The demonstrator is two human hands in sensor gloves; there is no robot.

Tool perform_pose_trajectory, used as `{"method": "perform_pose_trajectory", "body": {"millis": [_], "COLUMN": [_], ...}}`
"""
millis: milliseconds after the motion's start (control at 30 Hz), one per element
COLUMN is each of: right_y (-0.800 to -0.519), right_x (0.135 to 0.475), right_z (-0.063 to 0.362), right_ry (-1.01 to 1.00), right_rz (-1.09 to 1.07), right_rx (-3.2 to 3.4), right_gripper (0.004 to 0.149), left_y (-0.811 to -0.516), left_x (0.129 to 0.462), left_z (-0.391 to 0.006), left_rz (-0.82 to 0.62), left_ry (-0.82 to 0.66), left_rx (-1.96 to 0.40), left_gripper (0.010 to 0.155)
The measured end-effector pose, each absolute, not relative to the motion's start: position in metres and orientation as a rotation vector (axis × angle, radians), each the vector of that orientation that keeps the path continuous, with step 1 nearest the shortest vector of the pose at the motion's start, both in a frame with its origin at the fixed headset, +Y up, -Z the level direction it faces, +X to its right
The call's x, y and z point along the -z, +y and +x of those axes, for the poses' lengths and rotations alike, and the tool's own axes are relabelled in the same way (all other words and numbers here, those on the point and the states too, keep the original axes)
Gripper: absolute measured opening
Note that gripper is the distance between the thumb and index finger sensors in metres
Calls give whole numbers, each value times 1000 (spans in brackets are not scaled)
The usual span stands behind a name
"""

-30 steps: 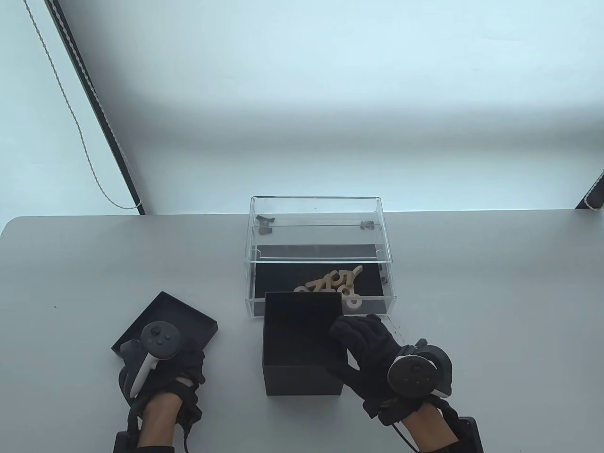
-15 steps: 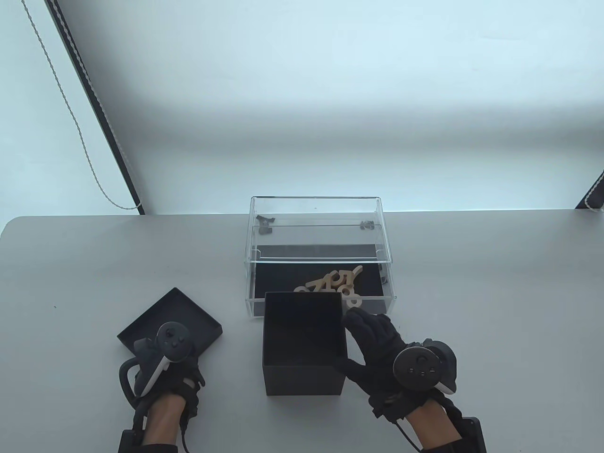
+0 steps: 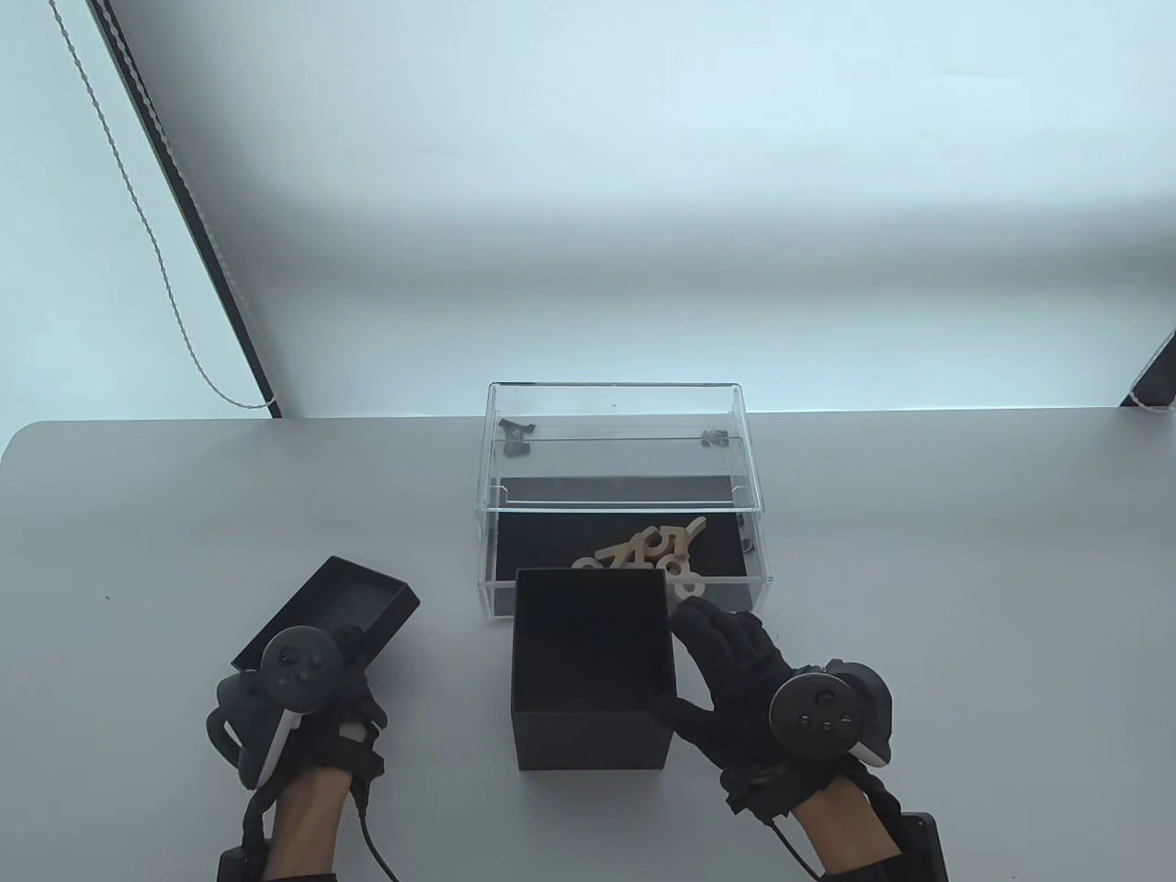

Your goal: Pour number blocks into a drawer

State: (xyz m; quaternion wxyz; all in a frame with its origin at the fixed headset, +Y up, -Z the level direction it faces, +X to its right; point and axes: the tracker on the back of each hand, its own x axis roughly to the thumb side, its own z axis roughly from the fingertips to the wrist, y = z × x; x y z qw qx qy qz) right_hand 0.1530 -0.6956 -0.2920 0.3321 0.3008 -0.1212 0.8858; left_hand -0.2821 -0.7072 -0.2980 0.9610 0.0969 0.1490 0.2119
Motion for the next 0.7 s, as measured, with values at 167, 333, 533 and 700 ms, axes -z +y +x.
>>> {"method": "perform_pose_trajectory", "body": {"millis": [167,333,533,700], "right_y": [-696,-696,-696,-696], "right_x": [292,292,292,292], "right_z": [153,153,152,152], "right_ry": [-309,-309,-307,-307], "right_rz": [787,788,787,784], "right_rx": [-2310,-2308,-2308,-2305], "right_gripper": [87,87,87,87], "left_y": [-697,-691,-685,-685], "left_x": [291,285,281,280], "left_z": [-290,-296,-298,-300], "left_rz": [244,303,384,465], "left_ry": [316,315,265,203], "left_rx": [-597,-830,-1001,-1214], "left_gripper": [51,50,50,50]}}
